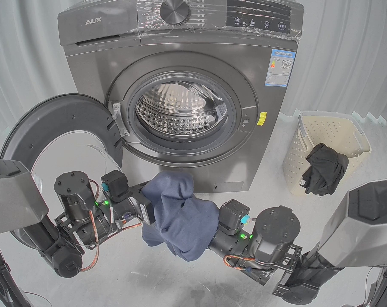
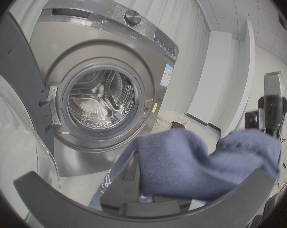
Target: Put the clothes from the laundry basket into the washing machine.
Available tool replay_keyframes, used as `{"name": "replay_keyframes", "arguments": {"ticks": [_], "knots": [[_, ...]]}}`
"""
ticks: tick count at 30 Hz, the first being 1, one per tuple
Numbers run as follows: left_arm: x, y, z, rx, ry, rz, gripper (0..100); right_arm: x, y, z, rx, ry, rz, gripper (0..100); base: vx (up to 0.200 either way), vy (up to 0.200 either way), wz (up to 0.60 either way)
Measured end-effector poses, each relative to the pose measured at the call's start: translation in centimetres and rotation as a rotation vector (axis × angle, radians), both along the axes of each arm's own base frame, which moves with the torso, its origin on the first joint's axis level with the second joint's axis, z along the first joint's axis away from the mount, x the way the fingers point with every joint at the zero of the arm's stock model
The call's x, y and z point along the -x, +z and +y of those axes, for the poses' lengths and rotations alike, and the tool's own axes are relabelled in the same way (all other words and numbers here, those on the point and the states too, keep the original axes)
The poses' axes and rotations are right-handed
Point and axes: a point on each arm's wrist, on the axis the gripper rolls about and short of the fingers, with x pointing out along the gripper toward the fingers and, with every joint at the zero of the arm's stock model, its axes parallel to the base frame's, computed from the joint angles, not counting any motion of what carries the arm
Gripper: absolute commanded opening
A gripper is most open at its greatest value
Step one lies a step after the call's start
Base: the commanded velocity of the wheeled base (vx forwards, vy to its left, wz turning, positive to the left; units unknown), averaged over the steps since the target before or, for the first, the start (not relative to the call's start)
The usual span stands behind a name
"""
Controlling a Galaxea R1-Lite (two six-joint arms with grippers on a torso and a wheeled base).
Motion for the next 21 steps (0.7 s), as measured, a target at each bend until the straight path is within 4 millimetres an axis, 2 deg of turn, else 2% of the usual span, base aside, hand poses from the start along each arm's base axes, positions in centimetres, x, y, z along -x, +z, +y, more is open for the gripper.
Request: {"name": "replay_keyframes", "arguments": {"ticks": [8,9,15,21], "knots": [[0.3,1.6,-0.2,0.030,-0.005,-0.050,0,-1.0,-0.9,0.8,-0.001,-0.011,-0.003,0,0.000,0.000,0.00],[0.4,1.7,-0.2,0.031,-0.006,-0.053,0,-1.1,-0.9,0.8,-0.004,-0.012,-0.003,100,0.000,0.000,0.00],[0.4,2.2,-0.2,0.044,-0.004,-0.077,0,-1.3,-1.4,0.4,0.023,-0.027,0.022,100,0.000,0.000,0.00],[0.4,2.4,-0.1,0.049,-0.002,-0.086,0,-0.6,-2.5,-1.6,0.104,-0.042,0.069,100,0.000,0.000,0.00]]}}
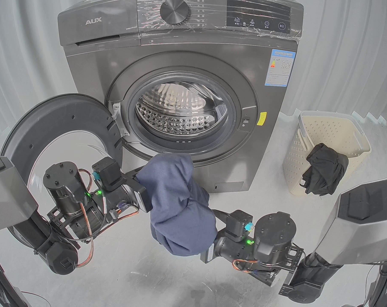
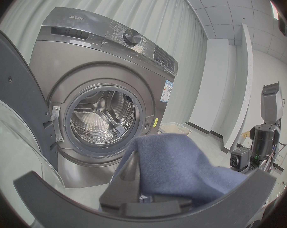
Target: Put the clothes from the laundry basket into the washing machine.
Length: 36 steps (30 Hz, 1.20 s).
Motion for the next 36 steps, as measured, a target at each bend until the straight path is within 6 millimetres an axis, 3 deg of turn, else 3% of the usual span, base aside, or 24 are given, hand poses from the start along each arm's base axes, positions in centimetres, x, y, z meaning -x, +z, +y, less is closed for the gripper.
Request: {"name": "replay_keyframes", "arguments": {"ticks": [8,11,21,36], "knots": [[0.1,0.3,0.1,0.004,0.000,-0.008,0,1.5,-2.7,-4.9,0.168,-0.052,0.123,100,0.000,0.000,0.00],[0.2,0.5,0.1,0.006,-0.001,-0.013,0,1.5,-2.9,-5.8,0.183,-0.070,0.139,100,0.000,0.000,0.00],[1.2,0.9,0.7,0.006,-0.001,-0.015,0,-1.0,-0.5,-8.7,0.068,-0.183,0.073,100,0.000,0.000,0.00],[1.6,0.5,0.9,-0.005,0.033,0.008,0,-2.4,0.9,-10.5,0.027,-0.262,0.037,100,0.000,0.000,0.00]]}}
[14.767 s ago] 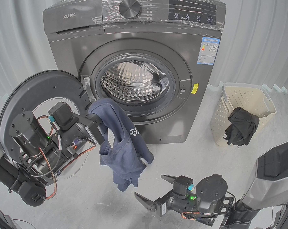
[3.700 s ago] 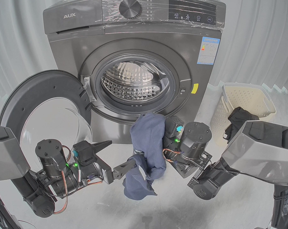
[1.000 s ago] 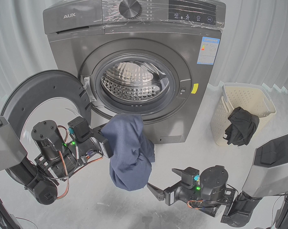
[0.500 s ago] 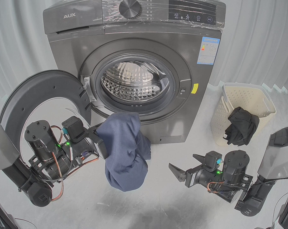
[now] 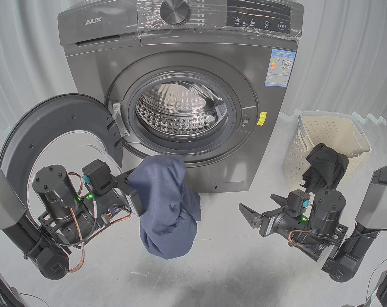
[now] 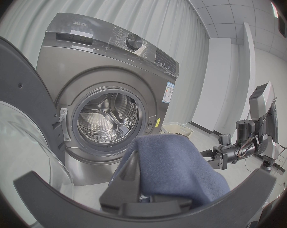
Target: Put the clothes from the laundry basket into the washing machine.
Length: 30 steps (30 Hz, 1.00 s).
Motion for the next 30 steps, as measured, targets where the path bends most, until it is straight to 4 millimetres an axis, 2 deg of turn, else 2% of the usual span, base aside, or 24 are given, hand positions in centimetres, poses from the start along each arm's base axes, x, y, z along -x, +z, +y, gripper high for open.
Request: {"name": "replay_keyframes", "arguments": {"ticks": [21,30], "knots": [[-0.29,-0.75,-0.21,-0.018,0.003,0.020,0,0.11,0.62,0.39,-0.015,0.010,-0.023,100,0.200,0.000,0.00],[-0.36,-0.92,-0.36,-0.024,0.001,0.021,0,0.33,0.90,0.56,-0.021,0.019,-0.031,100,0.000,0.000,0.00]]}}
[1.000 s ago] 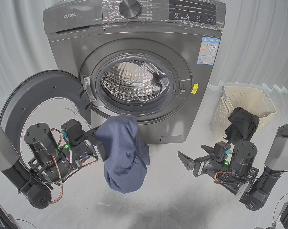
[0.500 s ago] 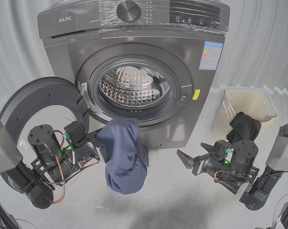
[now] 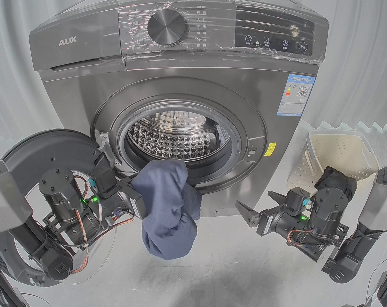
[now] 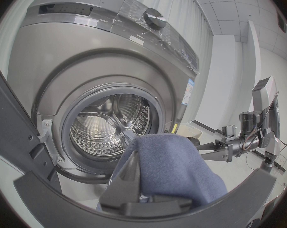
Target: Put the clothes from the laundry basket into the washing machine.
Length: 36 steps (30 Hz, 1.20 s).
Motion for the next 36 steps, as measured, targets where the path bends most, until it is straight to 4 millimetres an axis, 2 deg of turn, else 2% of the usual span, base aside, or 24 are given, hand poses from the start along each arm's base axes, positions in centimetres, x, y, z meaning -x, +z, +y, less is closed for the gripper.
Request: {"name": "replay_keyframes", "arguments": {"ticks": [9,27,33,36], "knots": [[0.0,-0.2,0.0,-0.003,-0.002,0.009,0,0.4,0.1,0.3,-0.002,0.016,0.000,100,0.200,0.000,0.00],[0.4,-0.2,-0.5,0.002,-0.015,0.013,0,2.8,1.0,1.5,-0.010,0.107,-0.017,100,0.000,0.000,0.00],[0.4,0.1,-1.0,0.019,-0.008,0.006,0,4.0,2.0,2.0,-0.031,0.151,-0.043,100,0.000,0.000,0.00],[0.0,-0.4,-1.4,0.012,-0.012,0.017,0,4.2,2.5,1.9,-0.040,0.155,-0.056,100,0.000,0.000,0.00]]}}
